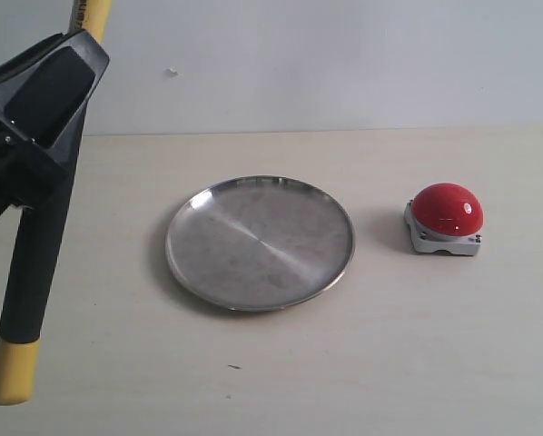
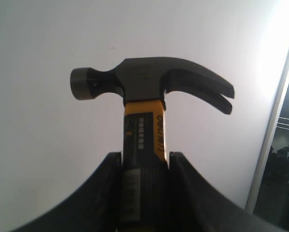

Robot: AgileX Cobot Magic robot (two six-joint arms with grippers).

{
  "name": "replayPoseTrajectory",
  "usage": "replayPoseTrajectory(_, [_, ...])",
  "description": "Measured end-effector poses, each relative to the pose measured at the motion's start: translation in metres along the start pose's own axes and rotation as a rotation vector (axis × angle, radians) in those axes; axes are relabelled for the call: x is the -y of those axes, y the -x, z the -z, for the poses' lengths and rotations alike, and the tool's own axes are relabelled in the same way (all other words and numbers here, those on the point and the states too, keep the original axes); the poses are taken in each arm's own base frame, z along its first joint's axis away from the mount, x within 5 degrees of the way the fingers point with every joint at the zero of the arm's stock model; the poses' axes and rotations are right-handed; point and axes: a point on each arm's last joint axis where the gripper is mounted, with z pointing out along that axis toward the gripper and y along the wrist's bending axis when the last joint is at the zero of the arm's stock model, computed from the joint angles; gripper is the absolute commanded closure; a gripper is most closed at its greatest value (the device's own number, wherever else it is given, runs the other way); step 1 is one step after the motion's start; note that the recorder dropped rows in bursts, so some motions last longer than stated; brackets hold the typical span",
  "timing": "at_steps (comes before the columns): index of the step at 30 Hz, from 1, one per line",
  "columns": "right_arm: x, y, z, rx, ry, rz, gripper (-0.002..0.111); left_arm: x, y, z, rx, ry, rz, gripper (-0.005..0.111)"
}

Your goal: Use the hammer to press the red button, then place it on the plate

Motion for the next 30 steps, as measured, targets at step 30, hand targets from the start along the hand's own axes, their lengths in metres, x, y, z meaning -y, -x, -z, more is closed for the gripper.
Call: replayPoseTrajectory(30, [-0.104, -0.097, -0.067, -1.314, 0.7, 0.246, 0.108, -0.004, 0.0, 0.0, 0.006, 0.04, 0.019, 0.107])
